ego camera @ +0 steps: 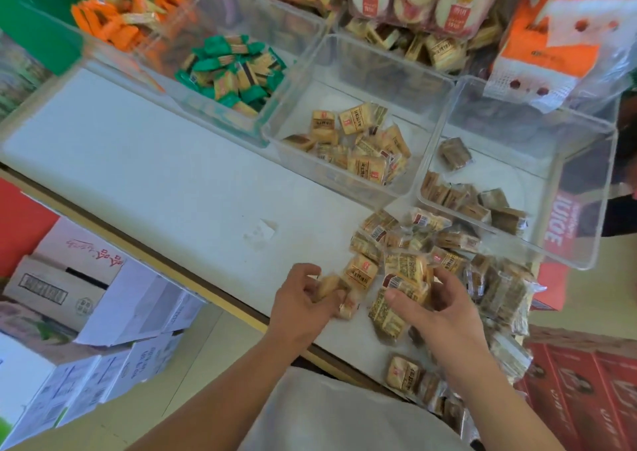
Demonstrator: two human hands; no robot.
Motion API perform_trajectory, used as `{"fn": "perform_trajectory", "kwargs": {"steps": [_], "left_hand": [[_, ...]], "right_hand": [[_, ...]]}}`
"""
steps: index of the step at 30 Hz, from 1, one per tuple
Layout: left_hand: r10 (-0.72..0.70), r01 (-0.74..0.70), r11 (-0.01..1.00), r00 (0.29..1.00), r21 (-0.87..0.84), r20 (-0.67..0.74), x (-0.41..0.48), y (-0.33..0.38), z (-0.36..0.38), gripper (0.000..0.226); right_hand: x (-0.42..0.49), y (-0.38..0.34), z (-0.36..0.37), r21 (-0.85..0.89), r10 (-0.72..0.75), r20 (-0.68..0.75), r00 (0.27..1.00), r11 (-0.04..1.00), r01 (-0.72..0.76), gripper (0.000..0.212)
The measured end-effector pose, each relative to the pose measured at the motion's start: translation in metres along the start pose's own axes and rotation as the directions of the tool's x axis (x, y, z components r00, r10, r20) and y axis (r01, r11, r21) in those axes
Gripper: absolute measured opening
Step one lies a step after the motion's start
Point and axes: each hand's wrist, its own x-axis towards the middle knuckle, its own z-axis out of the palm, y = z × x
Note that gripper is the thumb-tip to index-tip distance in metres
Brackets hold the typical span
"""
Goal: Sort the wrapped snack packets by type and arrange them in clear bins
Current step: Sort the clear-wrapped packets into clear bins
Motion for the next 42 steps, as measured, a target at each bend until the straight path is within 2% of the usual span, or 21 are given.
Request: {"fn": "perform_trajectory", "kwargs": {"steps": [2,5,10,13,18,20,23,25,27,30,32,35,38,40,42], "left_hand": [[-0.02,0.014,0.983,0.999,-0.182,-0.028,0.016,0.035,-0.024,0.038],[-0.035,0.025,0.93,0.999,-0.366,-0.021,0.045,0.085,-0.06,0.025],[-0.047,0.1,0.845,0.993,-0.525,0.112,0.086,0.13,-0.093,0.024],[-0.039,0.113,0.844,0.988,-0.525,0.149,0.103,0.141,-0.1,0.035],[0.006,0.083,0.858,0.985,-0.507,0.171,0.126,0.153,-0.1,0.04],[0.007,0.075,0.877,0.986,-0.475,0.168,0.132,0.158,-0.1,0.035],[0.011,0.071,0.877,0.986,-0.474,0.169,0.138,0.163,-0.102,0.008],[0.006,0.056,0.886,0.991,-0.461,0.132,0.14,0.165,-0.102,0.011],[-0.01,0.042,0.915,0.997,-0.402,0.08,0.144,0.167,-0.098,0.009],[-0.017,0.012,0.948,1.0,-0.318,-0.013,0.154,0.17,-0.089,0.022],[0.037,-0.051,0.965,0.997,-0.257,-0.061,0.165,0.174,-0.082,0.029],[0.161,-0.168,0.974,0.985,-0.15,-0.062,0.18,0.183,-0.072,0.034],[0.218,-0.22,0.975,0.974,-0.033,-0.055,0.19,0.186,-0.064,0.036],[0.122,-0.127,0.977,0.992,-0.171,-0.035,0.19,0.186,-0.06,0.035],[-0.02,0.059,0.906,0.995,-0.42,0.096,0.186,0.187,-0.058,0.033]], "right_hand": [[0.01,-0.024,0.011,0.007,-0.06,0.004,0.998,0.998,0.06,0.108],[0.03,-0.059,0.023,0.032,-0.116,0.004,0.993,0.993,0.116,0.097],[0.056,-0.108,0.039,0.051,-0.119,-0.057,0.991,0.991,0.122,0.115],[0.074,-0.13,0.044,0.0,-0.167,-0.097,0.981,0.986,0.167,0.114],[0.113,-0.164,0.044,-0.064,-0.175,-0.157,0.972,0.984,0.167,0.111],[0.127,-0.176,0.044,-0.103,-0.188,-0.153,0.97,0.979,0.174,0.112],[0.149,-0.186,0.045,-0.119,-0.175,-0.157,0.972,0.98,0.157,0.122],[0.16,-0.189,0.046,-0.148,-0.163,-0.151,0.975,0.979,0.141,0.124],[0.171,-0.187,0.046,-0.16,-0.149,-0.154,0.977,0.979,0.124,0.121],[0.185,-0.193,0.051,-0.216,-0.138,-0.164,0.977,0.971,0.101,0.112],[0.196,-0.199,0.054,-0.261,-0.141,-0.181,0.973,0.961,0.091,0.112],[0.207,-0.207,0.056,-0.271,-0.123,-0.174,0.977,0.96,0.073,0.111],[0.203,-0.209,0.051,-0.294,-0.138,-0.157,0.978,0.952,0.087,0.091],[0.192,-0.201,0.048,-0.294,-0.185,-0.189,0.964,0.948,0.125,0.07],[0.174,-0.19,0.047,-0.245,-0.235,-0.214,0.948,0.953,0.181,0.049]]}}
